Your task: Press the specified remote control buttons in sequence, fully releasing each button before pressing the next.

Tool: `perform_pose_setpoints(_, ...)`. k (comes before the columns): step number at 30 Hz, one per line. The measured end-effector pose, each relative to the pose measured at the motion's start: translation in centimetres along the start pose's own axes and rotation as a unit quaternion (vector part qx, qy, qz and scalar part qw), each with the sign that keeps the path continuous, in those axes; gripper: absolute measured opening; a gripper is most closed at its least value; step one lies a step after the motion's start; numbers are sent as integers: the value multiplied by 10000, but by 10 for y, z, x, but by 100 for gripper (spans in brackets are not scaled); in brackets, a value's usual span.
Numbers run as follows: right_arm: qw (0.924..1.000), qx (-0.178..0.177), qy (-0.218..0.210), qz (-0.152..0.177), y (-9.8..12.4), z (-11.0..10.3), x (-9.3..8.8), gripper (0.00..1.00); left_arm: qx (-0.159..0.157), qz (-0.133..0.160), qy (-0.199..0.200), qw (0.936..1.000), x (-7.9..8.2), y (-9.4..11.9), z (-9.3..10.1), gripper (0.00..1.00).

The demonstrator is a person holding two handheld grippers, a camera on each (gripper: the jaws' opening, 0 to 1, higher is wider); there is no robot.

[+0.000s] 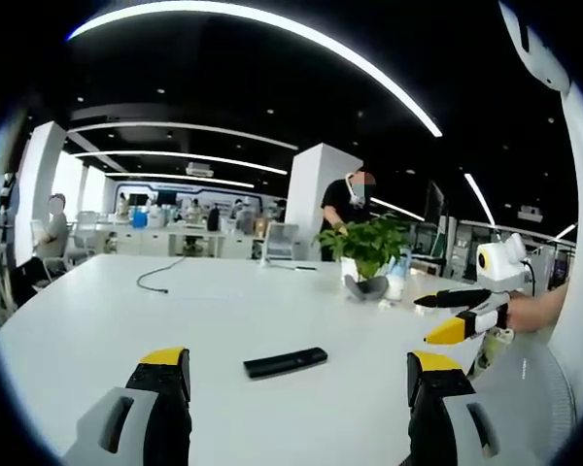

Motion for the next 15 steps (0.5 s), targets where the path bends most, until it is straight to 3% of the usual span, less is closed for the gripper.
perform_pose_setpoints(15,9986,-230,-250,412,8,7,12,97,-5,-63,-7,10000,-2,0,0,96)
Point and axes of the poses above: the point that each gripper's makers call its tool centre point, and the gripper's own axes: y roughly backward along the fingers, z roughly to its right, x roughly out of its top, the point moved 5 cm from there along y, roughly backward along the fingers, and after that the axes turned 1 degree about -y, right-handed, at the moved point
